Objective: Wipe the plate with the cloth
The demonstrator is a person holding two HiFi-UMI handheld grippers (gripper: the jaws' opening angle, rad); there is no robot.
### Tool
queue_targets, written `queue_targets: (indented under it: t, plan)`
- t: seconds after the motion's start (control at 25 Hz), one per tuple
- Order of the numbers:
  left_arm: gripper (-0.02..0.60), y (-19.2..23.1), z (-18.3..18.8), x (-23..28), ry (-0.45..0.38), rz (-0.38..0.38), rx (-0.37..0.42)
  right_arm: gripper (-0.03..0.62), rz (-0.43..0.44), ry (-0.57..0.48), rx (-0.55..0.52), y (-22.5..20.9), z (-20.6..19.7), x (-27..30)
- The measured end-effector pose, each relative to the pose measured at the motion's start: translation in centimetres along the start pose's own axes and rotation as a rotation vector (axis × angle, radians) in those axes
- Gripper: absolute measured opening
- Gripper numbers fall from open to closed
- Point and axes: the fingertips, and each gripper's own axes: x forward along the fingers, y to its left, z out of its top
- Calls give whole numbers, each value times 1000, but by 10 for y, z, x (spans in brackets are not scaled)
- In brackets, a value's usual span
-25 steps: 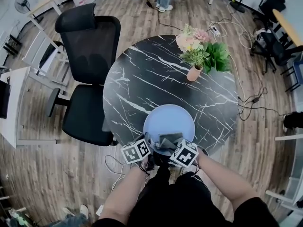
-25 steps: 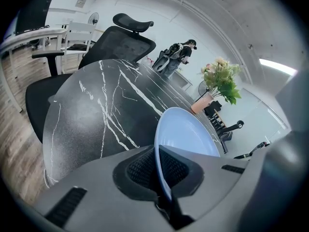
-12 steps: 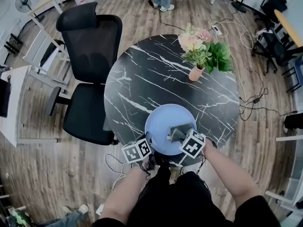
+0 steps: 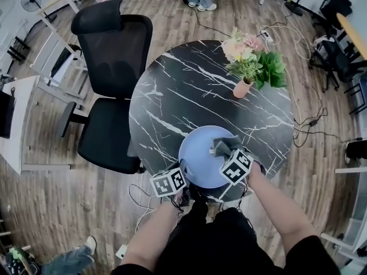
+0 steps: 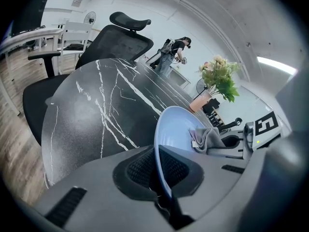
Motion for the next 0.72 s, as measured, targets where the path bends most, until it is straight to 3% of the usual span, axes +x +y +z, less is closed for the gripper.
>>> queue_targets:
  t: [0.44, 0.72]
  plan:
    - [31, 2, -3, 0, 19, -1, 21, 61, -112, -85, 98, -28, 29, 12]
    - [31, 2, -3, 1, 26, -7, 18, 61, -105, -118, 160, -31, 49, 15]
